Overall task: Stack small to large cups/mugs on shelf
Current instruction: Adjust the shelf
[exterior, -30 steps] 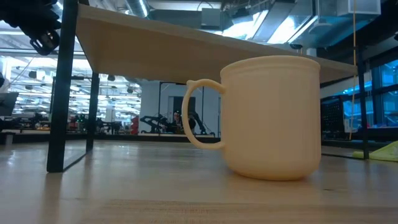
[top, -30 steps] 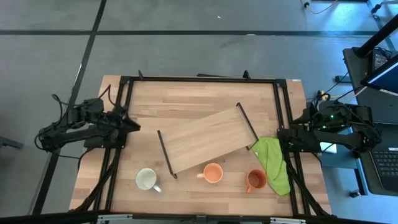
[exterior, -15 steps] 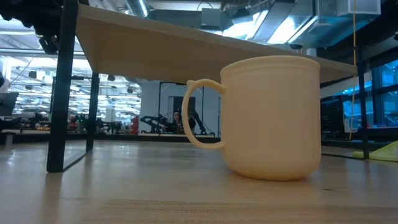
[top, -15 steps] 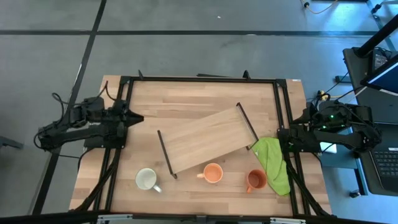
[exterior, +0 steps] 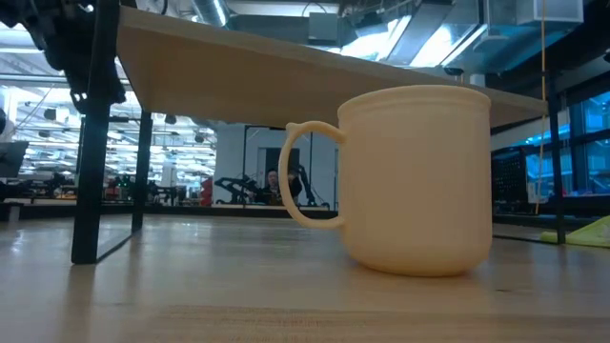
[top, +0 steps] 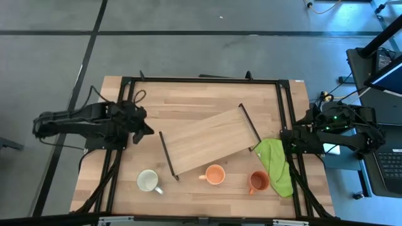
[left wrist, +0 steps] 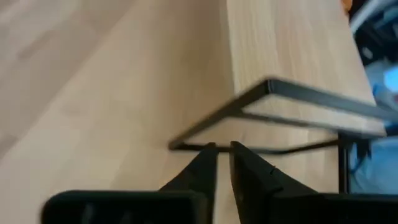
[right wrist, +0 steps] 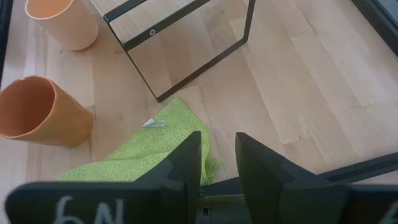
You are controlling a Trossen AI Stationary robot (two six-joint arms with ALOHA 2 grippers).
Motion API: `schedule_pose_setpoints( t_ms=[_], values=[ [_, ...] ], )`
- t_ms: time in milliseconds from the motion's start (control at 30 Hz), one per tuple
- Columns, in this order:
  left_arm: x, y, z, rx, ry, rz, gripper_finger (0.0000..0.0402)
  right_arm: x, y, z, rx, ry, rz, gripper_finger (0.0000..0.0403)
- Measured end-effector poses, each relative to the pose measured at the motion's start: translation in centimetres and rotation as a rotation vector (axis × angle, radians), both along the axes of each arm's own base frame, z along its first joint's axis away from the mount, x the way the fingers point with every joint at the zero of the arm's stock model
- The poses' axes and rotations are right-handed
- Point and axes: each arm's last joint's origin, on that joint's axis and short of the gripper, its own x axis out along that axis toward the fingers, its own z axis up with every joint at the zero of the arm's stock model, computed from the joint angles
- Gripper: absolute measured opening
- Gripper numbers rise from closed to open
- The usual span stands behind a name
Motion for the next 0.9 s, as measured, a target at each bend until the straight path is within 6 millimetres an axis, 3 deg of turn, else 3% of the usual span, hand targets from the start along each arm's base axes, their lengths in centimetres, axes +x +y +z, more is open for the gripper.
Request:
schedule_pose_setpoints(
  t_ms=[167, 700, 900],
  values=[
    [0.6, -0.9, -0.3, -0.045, 0.043, -0.043, 0.0003, 0.0, 0.0, 0.0, 0.000, 0.000, 0.000, 0.0100],
    [4.2, -2.9, -2.0, 0.095, 0.133, -0.018, 0.0000, 0.0, 0.0, 0.0, 0.000, 0.000, 0.000, 0.0100],
    [5.8, -3.1, -2.2, 0.140, 0.073, 0.013, 0.0000, 0.0, 0.0, 0.0, 0.000, 0.000, 0.000, 0.0100]
  ],
)
